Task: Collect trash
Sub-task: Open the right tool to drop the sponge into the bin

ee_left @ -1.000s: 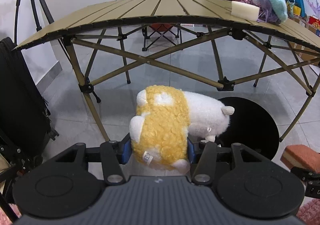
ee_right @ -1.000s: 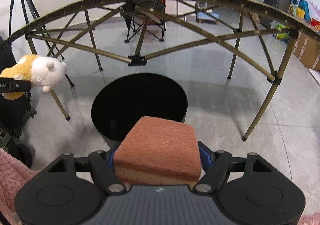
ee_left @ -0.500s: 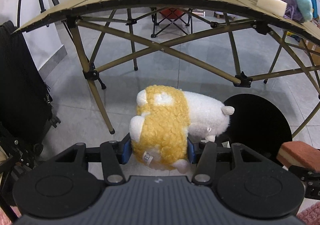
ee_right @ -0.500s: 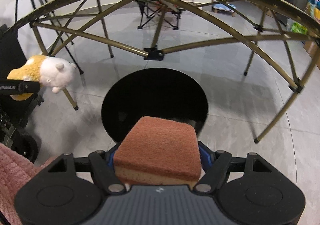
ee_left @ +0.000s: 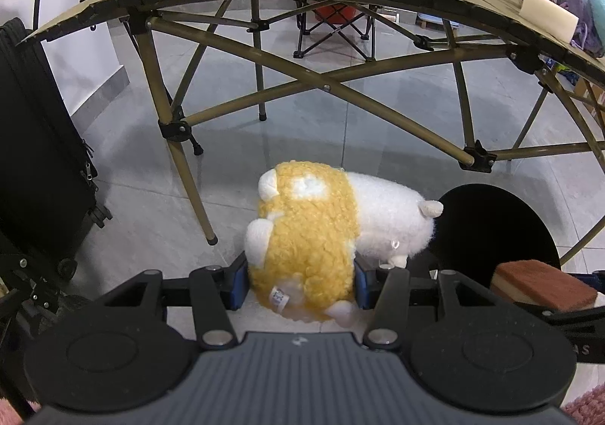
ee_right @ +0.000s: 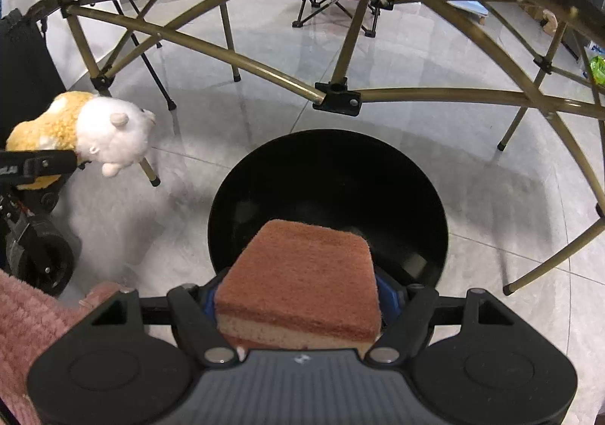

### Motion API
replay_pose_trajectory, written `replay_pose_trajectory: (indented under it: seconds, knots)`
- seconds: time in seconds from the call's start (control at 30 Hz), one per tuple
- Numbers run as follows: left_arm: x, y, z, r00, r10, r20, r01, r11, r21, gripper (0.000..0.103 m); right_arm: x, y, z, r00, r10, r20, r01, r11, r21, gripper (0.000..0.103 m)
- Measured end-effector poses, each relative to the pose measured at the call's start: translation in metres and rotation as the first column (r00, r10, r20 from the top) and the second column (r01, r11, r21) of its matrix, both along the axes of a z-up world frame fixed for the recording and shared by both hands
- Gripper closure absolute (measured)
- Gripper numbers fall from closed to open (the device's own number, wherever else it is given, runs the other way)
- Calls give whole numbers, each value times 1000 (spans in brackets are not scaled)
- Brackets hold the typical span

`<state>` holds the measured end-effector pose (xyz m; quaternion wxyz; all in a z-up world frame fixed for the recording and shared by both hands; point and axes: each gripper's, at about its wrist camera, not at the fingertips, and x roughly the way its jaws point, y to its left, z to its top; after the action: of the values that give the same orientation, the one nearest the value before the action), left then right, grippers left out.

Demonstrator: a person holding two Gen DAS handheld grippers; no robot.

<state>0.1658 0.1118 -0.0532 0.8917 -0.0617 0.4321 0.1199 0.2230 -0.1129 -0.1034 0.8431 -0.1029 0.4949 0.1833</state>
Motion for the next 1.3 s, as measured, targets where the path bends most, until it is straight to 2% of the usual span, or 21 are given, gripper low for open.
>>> replay_pose_trajectory:
  seconds: [0.3, 0.53, 0.73, 0.77, 0.87, 1.3]
  knots:
    - [9, 0, -4, 1000, -3, -21, 3, 1000, -6, 51, 29, 7, -15, 996, -63, -56, 64, 998, 20, 29]
    - [15, 5, -7, 999, 20, -27, -20, 1000, -6, 51, 45, 10, -14, 994, -103, -48, 105, 994, 37, 29]
    - [24, 4, -7, 999, 30, -17, -30, 1000, 0, 51, 53, 9, -20, 989, -120, -81, 124, 991, 47, 28]
    - [26, 4, -7, 999, 31, -14, -31, 1000, 0, 51, 54, 10, -21, 988, -125, -86, 129, 991, 46, 27]
    - [32, 2, -8, 999, 33, -7, -33, 999, 6, 51, 58, 8, -25, 984, -149, -101, 153, 987, 40, 0]
    - [25, 0, -7, 1000, 8, -8, -8, 1000, -7, 51, 55, -1, -24, 984, -164, -75, 166, 986, 12, 0]
